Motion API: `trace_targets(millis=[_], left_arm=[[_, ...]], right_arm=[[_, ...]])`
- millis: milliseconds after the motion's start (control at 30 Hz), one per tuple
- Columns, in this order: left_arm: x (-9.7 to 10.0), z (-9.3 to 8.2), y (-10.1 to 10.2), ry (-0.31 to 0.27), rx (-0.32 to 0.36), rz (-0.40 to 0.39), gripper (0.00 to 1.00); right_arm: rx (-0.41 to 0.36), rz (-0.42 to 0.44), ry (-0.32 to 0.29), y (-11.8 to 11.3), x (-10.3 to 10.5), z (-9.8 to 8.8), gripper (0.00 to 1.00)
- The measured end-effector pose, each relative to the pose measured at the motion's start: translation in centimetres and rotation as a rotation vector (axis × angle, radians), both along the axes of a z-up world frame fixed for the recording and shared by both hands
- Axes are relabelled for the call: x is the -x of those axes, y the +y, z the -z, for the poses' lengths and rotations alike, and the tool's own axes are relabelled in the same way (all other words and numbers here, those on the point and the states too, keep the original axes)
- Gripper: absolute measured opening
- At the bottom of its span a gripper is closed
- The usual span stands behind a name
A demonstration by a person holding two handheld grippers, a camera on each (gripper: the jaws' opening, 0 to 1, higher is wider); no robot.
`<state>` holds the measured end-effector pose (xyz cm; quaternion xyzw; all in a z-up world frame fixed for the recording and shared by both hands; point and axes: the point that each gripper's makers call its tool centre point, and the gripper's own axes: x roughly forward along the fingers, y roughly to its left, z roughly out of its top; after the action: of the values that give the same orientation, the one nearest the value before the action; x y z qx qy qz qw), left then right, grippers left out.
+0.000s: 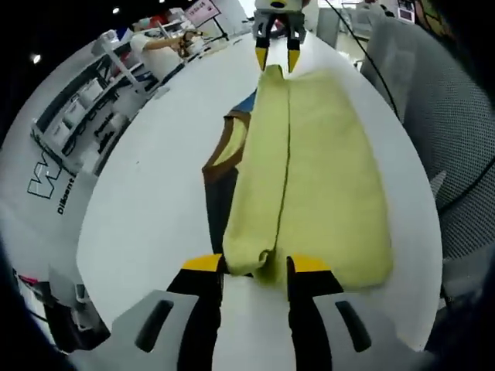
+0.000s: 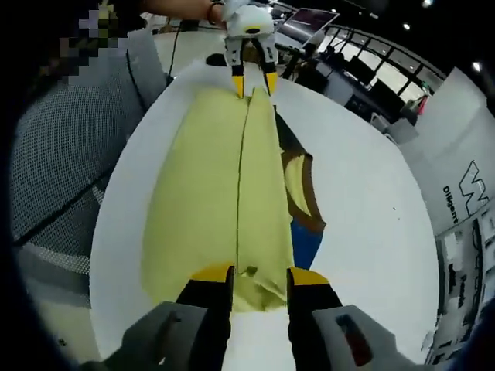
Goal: Fold the garment on the visible template until the final outline fits inside the template.
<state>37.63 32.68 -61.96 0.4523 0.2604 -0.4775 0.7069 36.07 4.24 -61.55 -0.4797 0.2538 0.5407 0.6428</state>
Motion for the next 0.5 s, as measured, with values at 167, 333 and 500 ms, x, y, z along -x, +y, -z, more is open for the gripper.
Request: trace_targets(millis=[167,333,500], left_arm=[[-0.4,0.1,-0.3,-0.016,-0.029,0.045,0.28],[-0.7,0.2,-1.0,-0.055,-0.036,0.155,0.21],[-0.7,1.6,-0.3,-0.034,-0.076,0.197,0.08]], right_arm=[[0.081,-0.084,0.024,-0.5,0.5,1.3,0.21],[0.101,-0.119,0.044,-0.2,1.0,2.3,0.16],[0.183,-0.158,-0.002,-1.0,0.8,2.5,0.09]])
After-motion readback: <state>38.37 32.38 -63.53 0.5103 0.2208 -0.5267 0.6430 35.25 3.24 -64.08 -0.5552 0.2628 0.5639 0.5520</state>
